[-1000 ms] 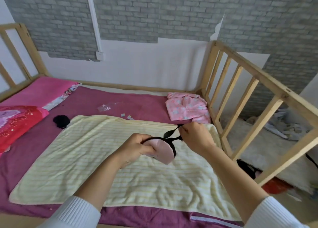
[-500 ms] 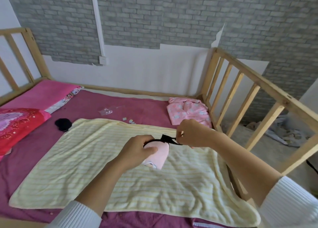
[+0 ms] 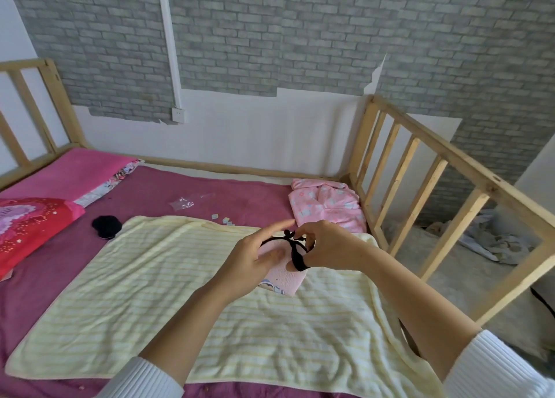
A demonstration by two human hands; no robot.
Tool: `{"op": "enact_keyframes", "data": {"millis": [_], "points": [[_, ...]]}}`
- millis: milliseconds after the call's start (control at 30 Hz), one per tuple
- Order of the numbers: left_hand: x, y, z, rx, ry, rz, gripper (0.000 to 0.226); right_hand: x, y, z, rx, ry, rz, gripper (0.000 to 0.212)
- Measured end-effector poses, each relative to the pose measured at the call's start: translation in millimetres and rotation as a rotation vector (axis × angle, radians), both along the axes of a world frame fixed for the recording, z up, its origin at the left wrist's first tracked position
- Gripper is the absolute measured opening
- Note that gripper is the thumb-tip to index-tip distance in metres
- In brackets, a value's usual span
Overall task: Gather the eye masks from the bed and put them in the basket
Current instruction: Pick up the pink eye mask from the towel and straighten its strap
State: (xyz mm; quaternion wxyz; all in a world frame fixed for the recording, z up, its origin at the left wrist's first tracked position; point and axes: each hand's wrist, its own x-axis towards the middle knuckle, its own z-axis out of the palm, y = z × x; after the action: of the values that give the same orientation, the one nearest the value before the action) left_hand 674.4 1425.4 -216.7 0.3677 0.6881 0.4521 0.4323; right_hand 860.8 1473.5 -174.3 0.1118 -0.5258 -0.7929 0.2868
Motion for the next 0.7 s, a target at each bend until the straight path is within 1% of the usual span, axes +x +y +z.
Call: {"op": "enact_keyframes", "data": {"millis": [67,100,167,233,267,333,400,467,533,600,700], "points": [[1,0,2,0.024,-0.027,-0.005,0.035,0,0,-2,0.007,0.039,-0.009,0.022],[2,-1,4,0.030,-0.056,0.015,0.031,0,-1,-4,0.011,0.053,-0.014,0.015],[2,0,6,0.038,-0.088,0.082,0.021,-1,-1,-7,0.004,0.091,-0.024,0.026],[0,0,8,0.029,-0.049,0.113,0.008,-1,-1,-9,0.004,0.113,-0.009,0.033],[-1,1,9,0.031,-0.008,0.103,0.006,-1,-2,-10,0.009,0.109,0.007,0.035],[-3,2,12,0.063,0.067,0.087,0.007,-1,-2,-10,-0.007,0.105,0.017,0.033],[-7,6,15,0.102,0.060,0.169,0.008,0,0,-11,-0.067,0.136,-0.003,0.028],[-12,11,14,0.073,-0.068,0.309,0.010,1,-1,-10,-0.122,0.188,-0.023,0.033],[-16,15,10,-0.013,-0.260,0.440,0.016,1,-3,-13,-0.165,0.294,-0.044,0.036],[-18,18,6,-0.103,-0.441,0.560,0.015,-2,-8,-19,-0.220,0.447,-0.032,0.032],[-16,20,3,-0.229,-0.697,0.678,0.011,-11,-16,-31,-0.373,0.659,0.023,0.025]]}}
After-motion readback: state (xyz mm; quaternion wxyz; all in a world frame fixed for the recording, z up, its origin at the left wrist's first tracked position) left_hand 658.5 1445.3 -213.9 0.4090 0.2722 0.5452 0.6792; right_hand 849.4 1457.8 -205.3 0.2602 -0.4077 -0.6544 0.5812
